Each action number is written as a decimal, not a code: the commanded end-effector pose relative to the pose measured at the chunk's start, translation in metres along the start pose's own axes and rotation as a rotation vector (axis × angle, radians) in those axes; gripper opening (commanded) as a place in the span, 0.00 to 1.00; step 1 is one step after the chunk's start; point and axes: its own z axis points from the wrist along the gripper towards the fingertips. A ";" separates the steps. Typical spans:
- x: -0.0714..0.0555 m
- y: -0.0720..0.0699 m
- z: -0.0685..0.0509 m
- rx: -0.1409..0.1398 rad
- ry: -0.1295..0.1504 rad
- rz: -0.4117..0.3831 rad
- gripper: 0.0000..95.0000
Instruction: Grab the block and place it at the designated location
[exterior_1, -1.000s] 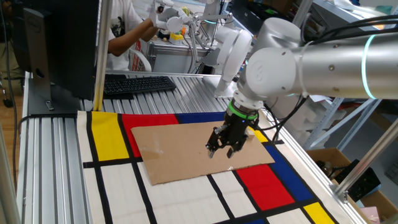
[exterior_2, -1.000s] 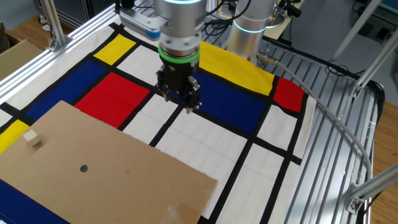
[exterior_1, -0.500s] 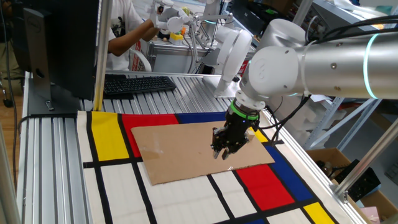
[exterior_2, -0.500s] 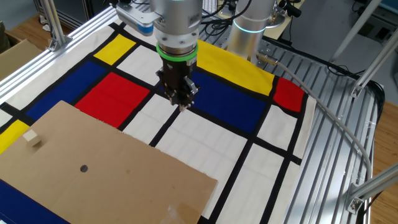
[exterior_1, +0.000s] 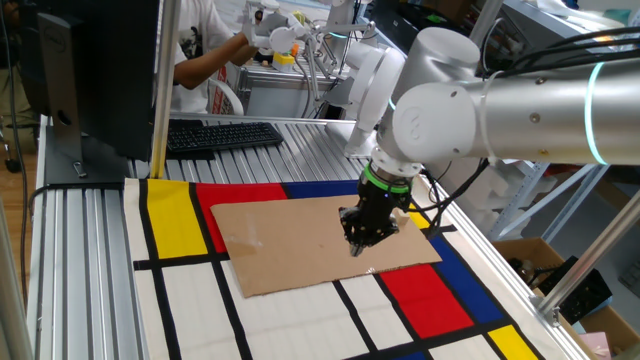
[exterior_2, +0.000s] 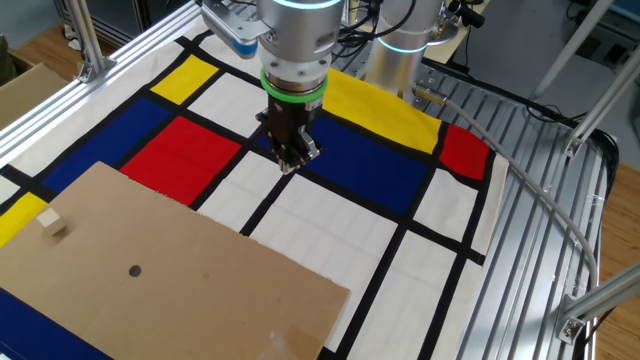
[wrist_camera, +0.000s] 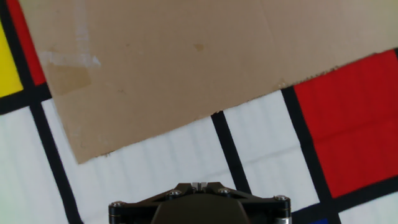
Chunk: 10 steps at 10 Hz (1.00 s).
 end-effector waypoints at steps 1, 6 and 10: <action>0.001 -0.001 0.001 0.003 -0.002 0.001 0.00; -0.002 -0.002 0.006 -0.001 -0.001 0.002 0.00; -0.037 -0.009 0.021 0.001 -0.001 -0.011 0.00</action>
